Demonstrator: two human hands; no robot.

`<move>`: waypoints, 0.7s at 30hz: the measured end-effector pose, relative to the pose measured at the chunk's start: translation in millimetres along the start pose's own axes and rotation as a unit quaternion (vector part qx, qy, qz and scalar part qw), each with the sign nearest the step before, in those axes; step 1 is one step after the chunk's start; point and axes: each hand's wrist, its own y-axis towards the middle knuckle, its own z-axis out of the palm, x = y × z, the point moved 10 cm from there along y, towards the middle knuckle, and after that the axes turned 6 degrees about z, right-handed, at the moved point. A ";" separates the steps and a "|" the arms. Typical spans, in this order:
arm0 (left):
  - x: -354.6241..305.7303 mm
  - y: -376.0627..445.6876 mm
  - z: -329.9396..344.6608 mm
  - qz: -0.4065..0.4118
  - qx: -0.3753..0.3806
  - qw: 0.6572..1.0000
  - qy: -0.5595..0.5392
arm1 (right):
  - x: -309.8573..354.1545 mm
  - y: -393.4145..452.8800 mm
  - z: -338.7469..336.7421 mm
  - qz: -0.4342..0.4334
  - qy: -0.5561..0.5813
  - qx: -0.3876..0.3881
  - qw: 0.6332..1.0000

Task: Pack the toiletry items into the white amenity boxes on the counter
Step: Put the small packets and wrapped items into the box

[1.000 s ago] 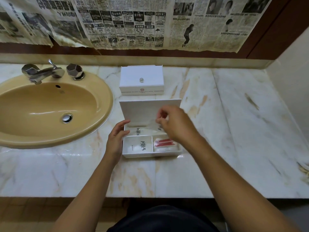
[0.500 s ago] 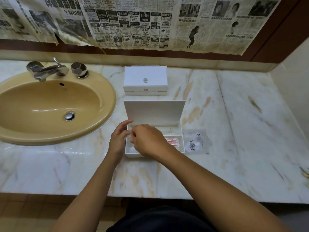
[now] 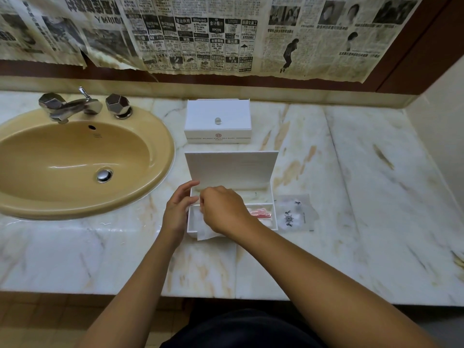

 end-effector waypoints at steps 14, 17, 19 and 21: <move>2.3 2.9 -0.8 0.010 -0.012 1.000 -0.022 | 9.7 -2.1 36.4 -0.033 0.000 0.005 0.999; 3.3 3.8 -0.7 0.012 -0.008 1.000 -0.027 | 9.3 -6.8 46.0 -0.034 0.019 0.039 0.998; 3.3 3.8 -0.5 0.014 -0.008 0.999 -0.031 | 8.9 -6.0 46.8 -0.037 0.025 0.045 0.998; 3.6 3.9 -0.3 0.015 -0.007 0.999 -0.033 | 12.1 -7.5 47.1 -0.048 0.015 0.051 0.997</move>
